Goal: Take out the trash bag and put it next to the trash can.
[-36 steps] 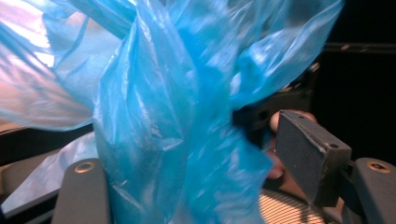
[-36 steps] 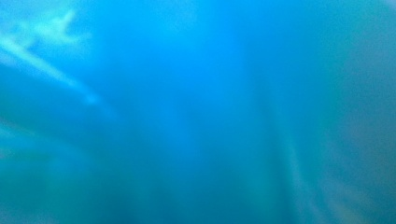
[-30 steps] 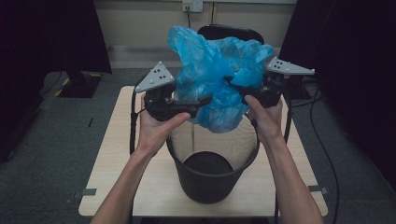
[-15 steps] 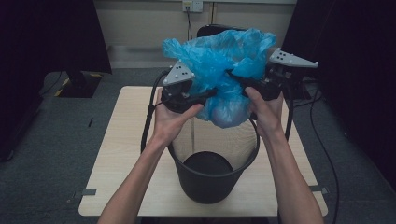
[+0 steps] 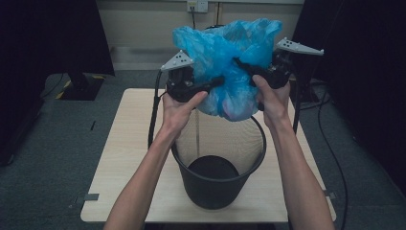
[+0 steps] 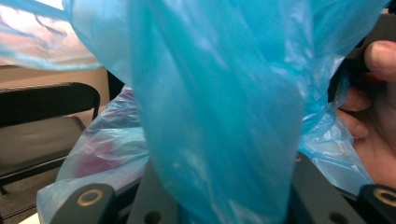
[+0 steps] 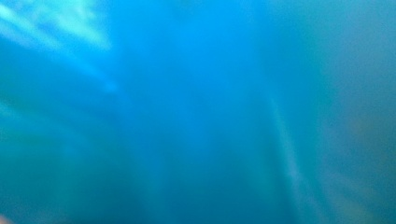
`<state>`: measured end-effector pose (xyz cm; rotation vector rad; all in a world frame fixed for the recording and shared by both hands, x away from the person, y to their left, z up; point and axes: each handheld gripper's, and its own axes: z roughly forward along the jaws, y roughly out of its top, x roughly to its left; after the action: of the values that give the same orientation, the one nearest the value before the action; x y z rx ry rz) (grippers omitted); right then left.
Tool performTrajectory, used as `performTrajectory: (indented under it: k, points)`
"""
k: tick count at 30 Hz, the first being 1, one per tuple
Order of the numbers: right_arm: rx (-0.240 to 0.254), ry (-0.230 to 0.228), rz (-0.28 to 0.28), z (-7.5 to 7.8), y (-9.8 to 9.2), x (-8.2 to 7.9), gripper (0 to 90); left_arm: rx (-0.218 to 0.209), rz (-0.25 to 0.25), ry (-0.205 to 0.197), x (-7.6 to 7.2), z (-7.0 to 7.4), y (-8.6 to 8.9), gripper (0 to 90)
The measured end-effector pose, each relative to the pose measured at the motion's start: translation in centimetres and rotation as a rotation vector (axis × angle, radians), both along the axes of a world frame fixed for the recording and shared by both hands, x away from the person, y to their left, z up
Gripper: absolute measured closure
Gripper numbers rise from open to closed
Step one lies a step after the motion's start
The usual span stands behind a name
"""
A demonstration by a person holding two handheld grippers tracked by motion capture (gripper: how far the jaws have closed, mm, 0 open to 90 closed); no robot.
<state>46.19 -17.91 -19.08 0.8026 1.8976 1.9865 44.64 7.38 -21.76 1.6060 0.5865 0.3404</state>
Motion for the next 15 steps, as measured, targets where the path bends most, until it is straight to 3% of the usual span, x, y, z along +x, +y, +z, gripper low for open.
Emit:
performTrajectory:
  k: [6, 9, 11, 15]
  points:
    - [-0.005, 0.009, -0.023, 0.0, -0.5, 0.9, 89.8, -0.016, -0.002, 0.013, 0.7, 0.3, -0.4, 71.6]
    - [-0.009, 0.011, -0.041, 0.2, -0.7, 1.4, 89.8, -0.047, -0.002, 0.037, 1.0, 0.5, -0.4, 62.9]
    - [-0.012, 0.012, -0.052, 0.3, -0.9, 1.7, 89.8, -0.072, -0.010, 0.055, 1.0, 0.6, -0.3, 51.7]
    - [-0.006, 0.021, -0.082, 0.2, -1.6, 2.4, 89.9, -0.076, 0.000, 0.047, 0.6, 0.7, 0.0, 40.2]
